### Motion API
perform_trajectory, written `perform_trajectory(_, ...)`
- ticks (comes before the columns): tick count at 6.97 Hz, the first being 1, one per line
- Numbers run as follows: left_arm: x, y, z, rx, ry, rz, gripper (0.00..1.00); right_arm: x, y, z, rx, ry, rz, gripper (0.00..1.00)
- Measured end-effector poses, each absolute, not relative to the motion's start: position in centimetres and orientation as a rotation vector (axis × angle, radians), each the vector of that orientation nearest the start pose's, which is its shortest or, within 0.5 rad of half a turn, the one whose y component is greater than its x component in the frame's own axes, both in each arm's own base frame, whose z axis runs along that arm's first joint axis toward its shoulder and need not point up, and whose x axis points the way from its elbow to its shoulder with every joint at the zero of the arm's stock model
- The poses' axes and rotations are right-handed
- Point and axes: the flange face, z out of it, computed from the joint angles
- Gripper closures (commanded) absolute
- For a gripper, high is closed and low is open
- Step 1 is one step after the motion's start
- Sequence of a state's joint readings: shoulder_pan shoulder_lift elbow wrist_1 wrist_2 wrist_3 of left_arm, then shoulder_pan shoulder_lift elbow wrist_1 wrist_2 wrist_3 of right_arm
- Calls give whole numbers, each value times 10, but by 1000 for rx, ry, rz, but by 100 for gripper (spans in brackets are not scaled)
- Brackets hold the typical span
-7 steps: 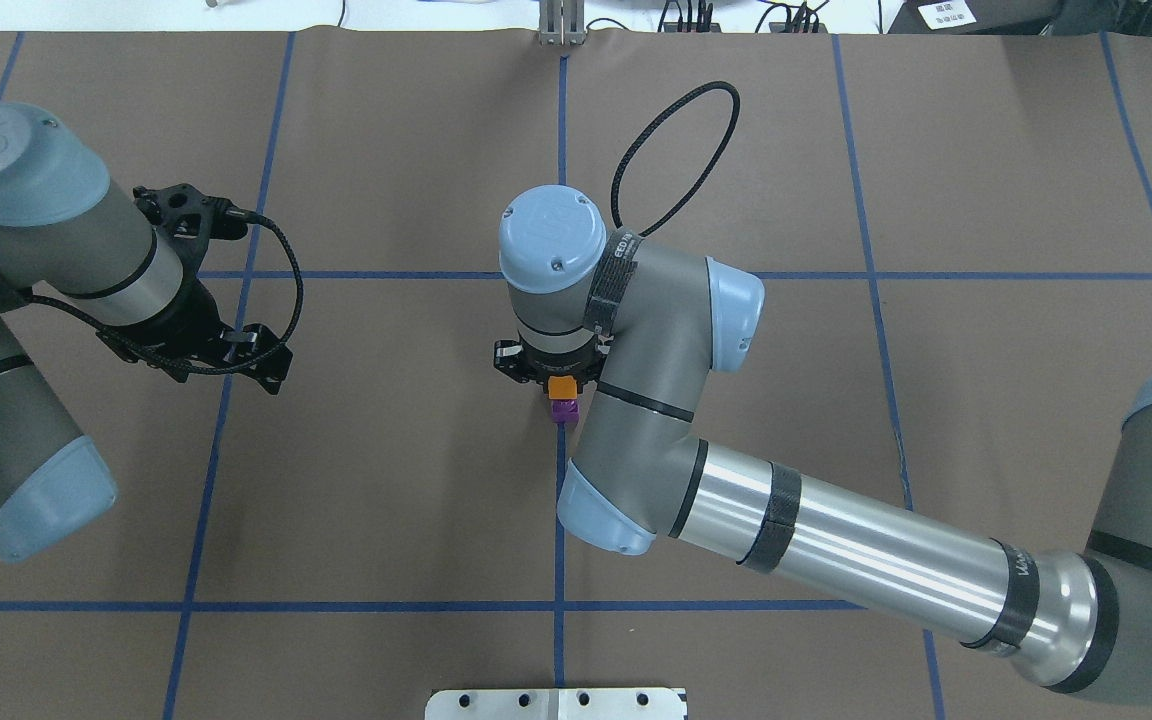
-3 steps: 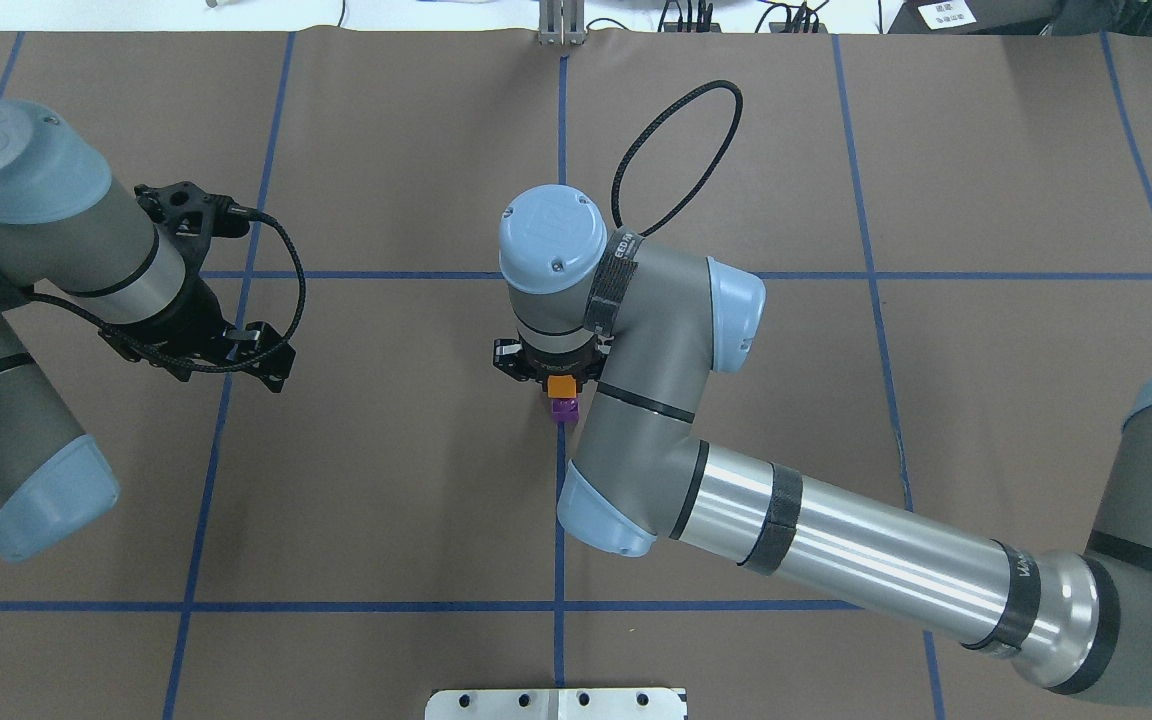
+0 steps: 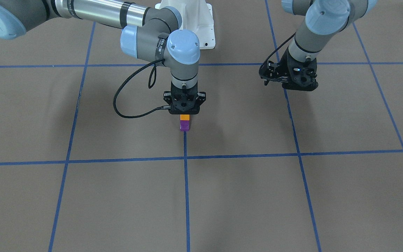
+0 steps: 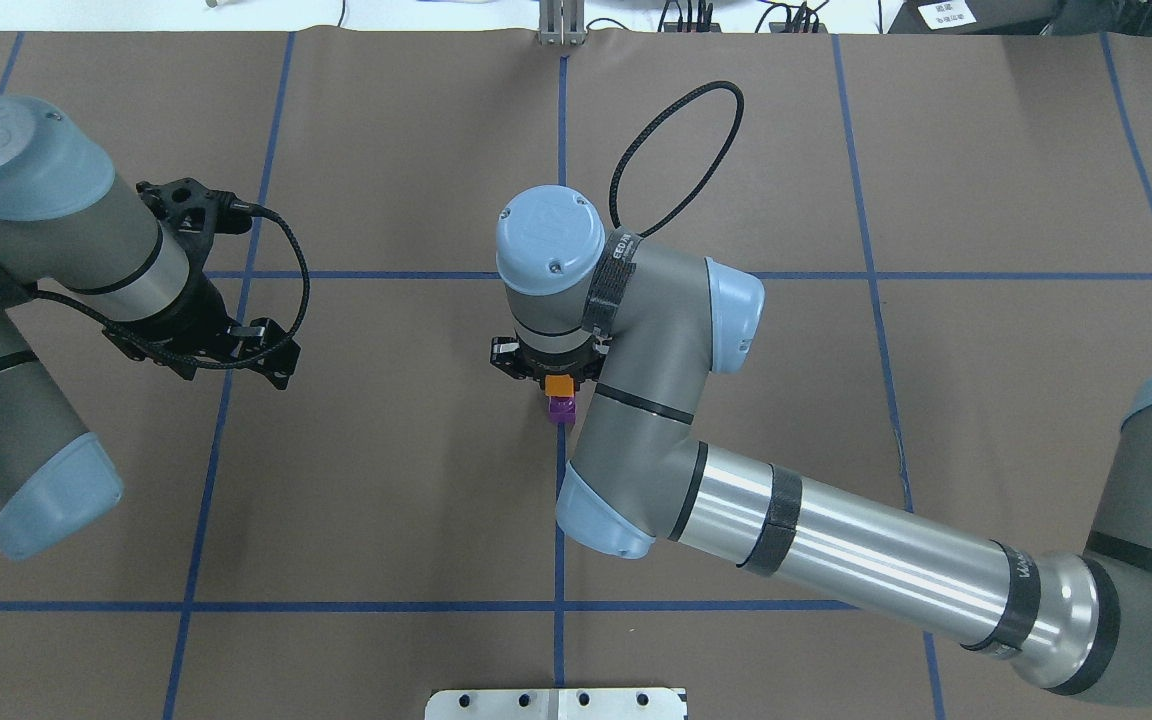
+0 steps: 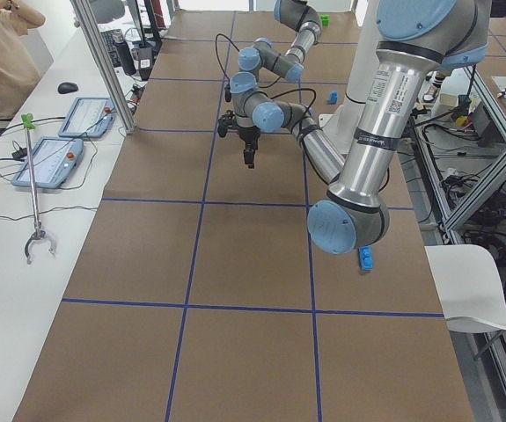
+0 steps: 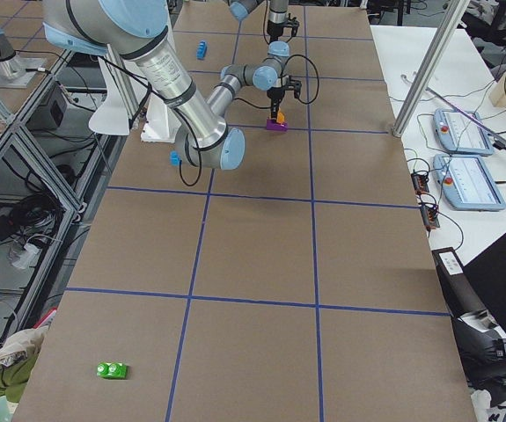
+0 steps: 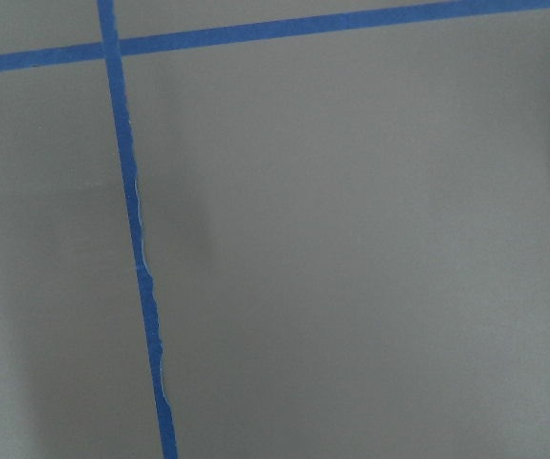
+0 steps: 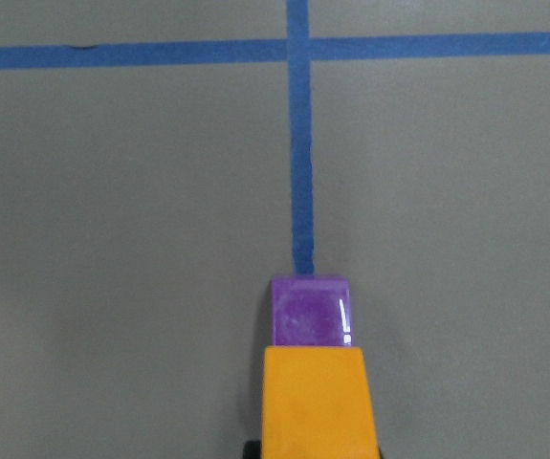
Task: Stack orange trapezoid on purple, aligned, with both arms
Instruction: 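Adjust the orange trapezoid to align it over the purple one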
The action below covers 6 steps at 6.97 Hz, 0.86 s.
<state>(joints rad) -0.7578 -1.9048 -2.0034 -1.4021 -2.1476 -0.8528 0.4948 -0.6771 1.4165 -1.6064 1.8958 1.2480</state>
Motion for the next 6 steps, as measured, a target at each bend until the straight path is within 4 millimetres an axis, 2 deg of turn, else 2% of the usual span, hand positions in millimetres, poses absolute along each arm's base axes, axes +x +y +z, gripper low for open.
perform_trajectory(2,346,-436,303,-23,807,133,0,-616,-451,169,-7,-769,60,100)
perform_trajectory(6,347,-437,303,-24,807,134,0,-623,-440,169,-4,-760,96,100)
